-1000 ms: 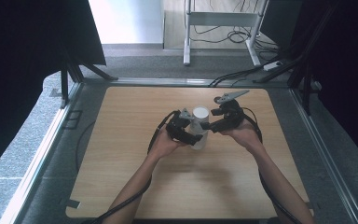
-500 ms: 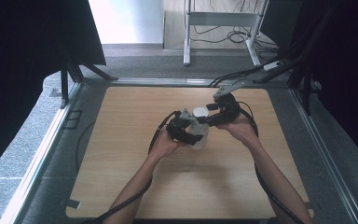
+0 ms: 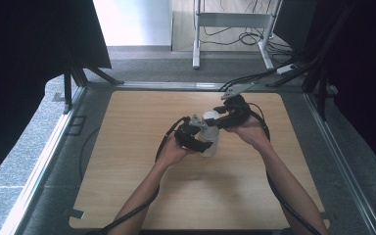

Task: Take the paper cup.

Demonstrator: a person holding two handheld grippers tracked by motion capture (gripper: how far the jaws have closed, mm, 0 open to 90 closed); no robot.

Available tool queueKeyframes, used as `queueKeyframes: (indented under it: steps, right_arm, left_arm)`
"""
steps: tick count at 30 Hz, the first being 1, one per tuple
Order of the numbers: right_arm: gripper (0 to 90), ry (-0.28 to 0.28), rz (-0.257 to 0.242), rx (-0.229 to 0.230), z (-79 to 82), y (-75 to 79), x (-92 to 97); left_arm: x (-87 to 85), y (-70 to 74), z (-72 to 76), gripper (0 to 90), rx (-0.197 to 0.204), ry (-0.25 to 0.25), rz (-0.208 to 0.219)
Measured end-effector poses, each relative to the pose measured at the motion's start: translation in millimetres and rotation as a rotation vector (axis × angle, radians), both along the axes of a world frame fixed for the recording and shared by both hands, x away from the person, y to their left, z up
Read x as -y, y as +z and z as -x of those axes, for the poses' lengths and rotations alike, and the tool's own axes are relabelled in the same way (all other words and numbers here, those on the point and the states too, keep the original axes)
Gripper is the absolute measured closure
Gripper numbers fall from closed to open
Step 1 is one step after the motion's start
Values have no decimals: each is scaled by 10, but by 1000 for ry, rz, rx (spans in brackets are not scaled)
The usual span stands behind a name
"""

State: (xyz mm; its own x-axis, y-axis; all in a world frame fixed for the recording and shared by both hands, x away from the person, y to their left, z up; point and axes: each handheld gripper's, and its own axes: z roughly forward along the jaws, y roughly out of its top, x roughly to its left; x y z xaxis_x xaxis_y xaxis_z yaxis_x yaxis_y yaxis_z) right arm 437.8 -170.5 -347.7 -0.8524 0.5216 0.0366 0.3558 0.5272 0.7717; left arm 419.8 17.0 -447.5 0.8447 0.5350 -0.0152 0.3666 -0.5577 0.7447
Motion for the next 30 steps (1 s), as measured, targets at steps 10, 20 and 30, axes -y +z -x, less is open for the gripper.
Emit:
queueKeyframes:
  steps: [10,20,30]
  right_arm:
    - [375,3,-11,2,12,131,37]
    - [375,6,-23,17,46,290,80]
    - [375,11,-53,36,101,507,140]
  left_arm:
    - [1,0,0,212,-5,2,-4]
    - [-47,20,30,71,-25,14,7]
    - [-159,119,114,0,-41,1,33]
